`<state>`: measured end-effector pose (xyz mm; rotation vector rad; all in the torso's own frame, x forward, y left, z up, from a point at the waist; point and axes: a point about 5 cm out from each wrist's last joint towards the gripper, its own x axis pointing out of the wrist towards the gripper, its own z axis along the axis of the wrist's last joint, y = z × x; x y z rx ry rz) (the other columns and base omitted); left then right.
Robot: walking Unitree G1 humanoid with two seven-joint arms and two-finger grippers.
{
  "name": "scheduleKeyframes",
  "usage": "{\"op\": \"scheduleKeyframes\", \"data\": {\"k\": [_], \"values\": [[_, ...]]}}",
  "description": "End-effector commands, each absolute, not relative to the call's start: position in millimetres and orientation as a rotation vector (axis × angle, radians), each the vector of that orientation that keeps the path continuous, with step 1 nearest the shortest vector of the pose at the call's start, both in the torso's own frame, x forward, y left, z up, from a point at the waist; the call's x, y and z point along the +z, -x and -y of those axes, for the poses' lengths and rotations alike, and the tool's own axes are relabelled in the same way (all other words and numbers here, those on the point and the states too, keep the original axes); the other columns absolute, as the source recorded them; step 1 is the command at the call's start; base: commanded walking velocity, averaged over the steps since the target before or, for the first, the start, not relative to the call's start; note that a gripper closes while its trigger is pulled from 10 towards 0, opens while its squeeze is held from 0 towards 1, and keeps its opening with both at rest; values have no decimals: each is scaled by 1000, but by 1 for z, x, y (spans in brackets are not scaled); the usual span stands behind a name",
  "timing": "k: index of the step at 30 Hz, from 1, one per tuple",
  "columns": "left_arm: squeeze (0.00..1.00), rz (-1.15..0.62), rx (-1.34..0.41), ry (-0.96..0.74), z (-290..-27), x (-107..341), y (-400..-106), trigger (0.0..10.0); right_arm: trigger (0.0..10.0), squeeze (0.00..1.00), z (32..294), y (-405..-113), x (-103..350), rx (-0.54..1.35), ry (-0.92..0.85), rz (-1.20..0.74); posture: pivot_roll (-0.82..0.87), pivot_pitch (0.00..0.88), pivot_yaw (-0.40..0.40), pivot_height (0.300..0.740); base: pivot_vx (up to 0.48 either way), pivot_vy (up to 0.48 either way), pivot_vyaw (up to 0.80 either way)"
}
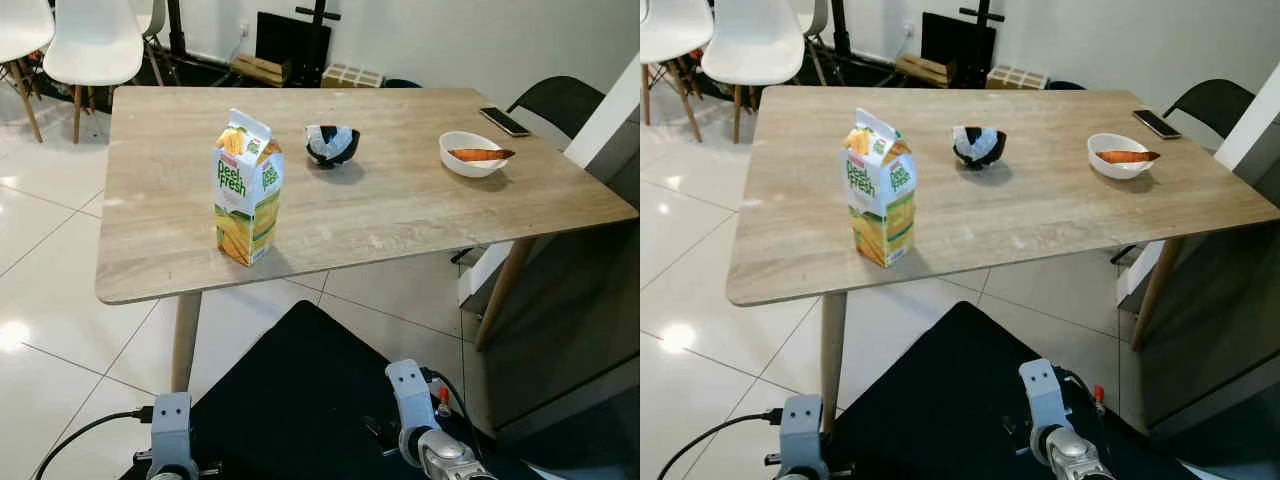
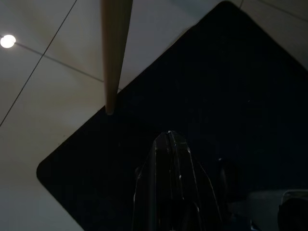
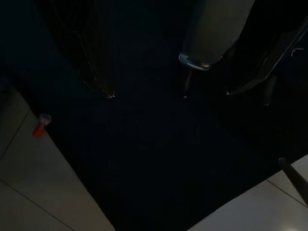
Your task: Restocking fridge
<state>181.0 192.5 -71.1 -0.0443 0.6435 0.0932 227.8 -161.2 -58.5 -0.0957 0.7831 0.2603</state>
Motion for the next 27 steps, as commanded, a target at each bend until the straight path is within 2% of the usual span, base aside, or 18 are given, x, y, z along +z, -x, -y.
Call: {"op": "scheduleKeyframes", "data": {"k": [1, 8, 20, 27], "values": [[0, -661, 80, 72, -183, -76, -174, 10000, 10000, 0, 173, -218, -64, 229, 72, -830, 23, 9, -98, 740, 0, 0, 0], [0, -677, 82, 65, -179, -78, -170, 10000, 10000, 0, 182, -213, -66, 178, 82, -834, 23, 8, -127, 740, 0, 0, 0], [0, -689, 97, 67, -187, -79, -167, 10000, 10000, 0, 173, -223, -61, 202, 84, -801, -7, 32, -98, 740, 0, 0, 0], [0, -693, 155, 90, -190, -79, -167, 10000, 10000, 0, 171, -221, -62, 199, 81, -799, 19, 46, -110, 740, 0, 0, 0]]}}
